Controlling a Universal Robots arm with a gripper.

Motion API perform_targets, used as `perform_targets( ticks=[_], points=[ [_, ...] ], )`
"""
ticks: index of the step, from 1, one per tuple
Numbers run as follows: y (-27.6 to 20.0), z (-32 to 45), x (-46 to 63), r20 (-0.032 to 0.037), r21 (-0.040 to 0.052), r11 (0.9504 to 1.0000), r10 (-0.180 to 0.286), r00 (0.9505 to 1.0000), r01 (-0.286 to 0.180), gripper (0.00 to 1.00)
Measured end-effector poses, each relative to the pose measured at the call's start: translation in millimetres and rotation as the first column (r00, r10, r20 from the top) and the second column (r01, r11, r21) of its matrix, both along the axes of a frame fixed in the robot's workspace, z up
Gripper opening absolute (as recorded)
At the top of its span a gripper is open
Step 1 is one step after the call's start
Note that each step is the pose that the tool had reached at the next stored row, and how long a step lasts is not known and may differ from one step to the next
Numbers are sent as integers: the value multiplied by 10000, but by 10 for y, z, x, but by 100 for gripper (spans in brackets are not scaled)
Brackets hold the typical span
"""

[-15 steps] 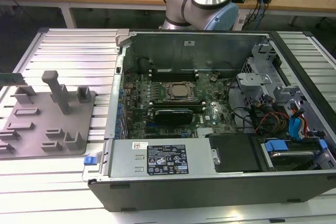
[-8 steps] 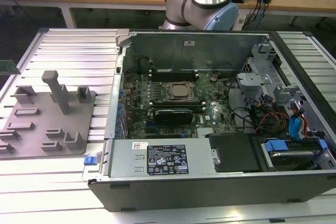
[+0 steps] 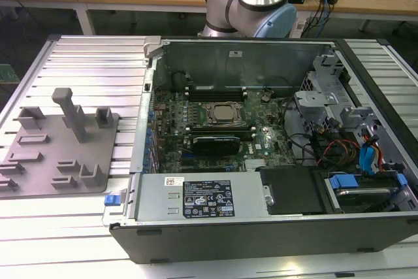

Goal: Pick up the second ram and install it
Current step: 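Pick up the second ram and move it above second insertion slot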

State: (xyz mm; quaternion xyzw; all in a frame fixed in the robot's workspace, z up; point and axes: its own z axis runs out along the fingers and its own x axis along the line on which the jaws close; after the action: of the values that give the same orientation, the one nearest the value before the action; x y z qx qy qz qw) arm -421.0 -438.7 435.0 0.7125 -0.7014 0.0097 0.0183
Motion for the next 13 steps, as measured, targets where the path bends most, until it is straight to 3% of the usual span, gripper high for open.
perform_targets(
  ticks=[3,13],
  points=[
    [0,1,45,-1,11,10000,1,10000,-1,10],
    [0,0,500,-1,11,10000,-1,10000,1,10]
  ],
)
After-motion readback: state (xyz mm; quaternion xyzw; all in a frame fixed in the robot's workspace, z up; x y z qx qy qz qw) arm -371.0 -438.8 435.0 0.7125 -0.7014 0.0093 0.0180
